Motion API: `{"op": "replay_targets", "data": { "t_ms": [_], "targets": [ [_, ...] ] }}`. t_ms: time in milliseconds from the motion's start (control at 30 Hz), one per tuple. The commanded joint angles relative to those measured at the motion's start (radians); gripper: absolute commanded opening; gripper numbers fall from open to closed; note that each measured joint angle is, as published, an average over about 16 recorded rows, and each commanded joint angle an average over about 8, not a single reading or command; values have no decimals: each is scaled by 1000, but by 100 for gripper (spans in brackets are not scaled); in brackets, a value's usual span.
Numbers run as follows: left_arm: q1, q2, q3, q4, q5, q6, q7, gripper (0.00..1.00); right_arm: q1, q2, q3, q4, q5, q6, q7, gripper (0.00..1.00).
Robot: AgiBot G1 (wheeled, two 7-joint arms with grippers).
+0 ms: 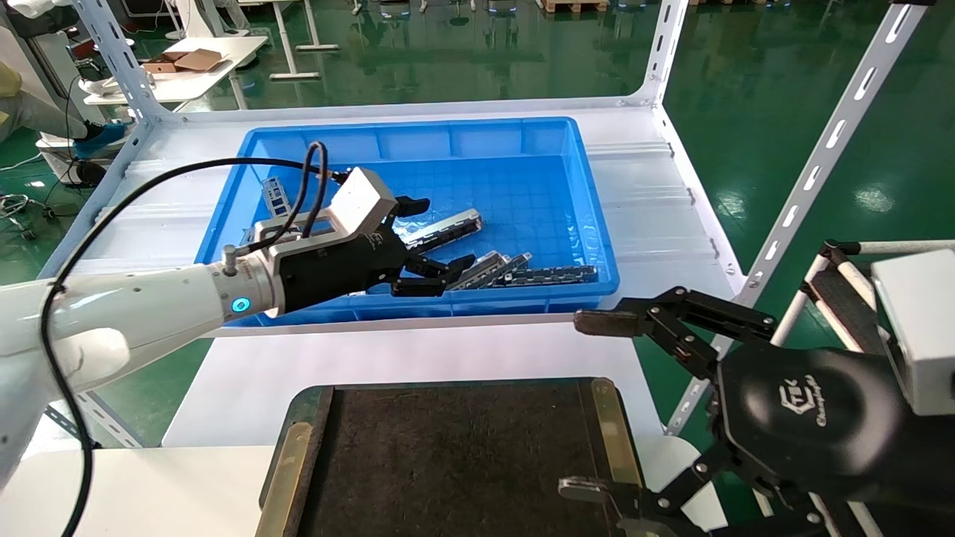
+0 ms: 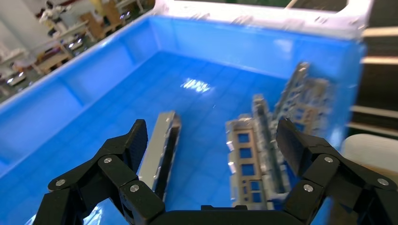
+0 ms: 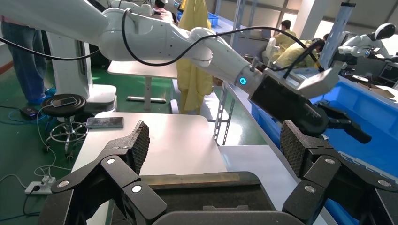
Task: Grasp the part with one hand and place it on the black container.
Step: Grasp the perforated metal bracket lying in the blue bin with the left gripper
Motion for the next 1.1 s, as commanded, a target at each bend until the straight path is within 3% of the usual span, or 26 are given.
{"op": "replay_targets", "data": {
  "t_ms": [33,467,500,533,567,733,767,800,833,1100],
  "targets": [
    [-24,27,5,62,13,-25,22,100,0,0,0,0,0,0,0,100],
    [-128,141,-8,325,13,-156,127,100,0,0,0,0,0,0,0,100],
    [-133,146,-7,338,13,-163,131,100,0,0,0,0,0,0,0,94],
    [-138,151,-7,349,13,-171,132,99,0,0,0,0,0,0,0,82],
    [-142,155,-7,359,13,-176,133,92,0,0,0,0,0,0,0,70],
    [-157,167,-2,392,13,-195,124,29,0,0,0,0,0,0,0,7],
    [-158,168,-1,396,13,-198,121,17,0,0,0,0,0,0,0,1],
    [-159,169,0,398,14,-200,118,5,0,0,0,0,0,0,0,0],
    [-159,170,2,399,14,-202,115,0,0,0,0,0,0,0,0,0],
    [-152,173,14,397,16,-220,96,0,0,0,-1,0,0,0,0,0]
  ]
}}
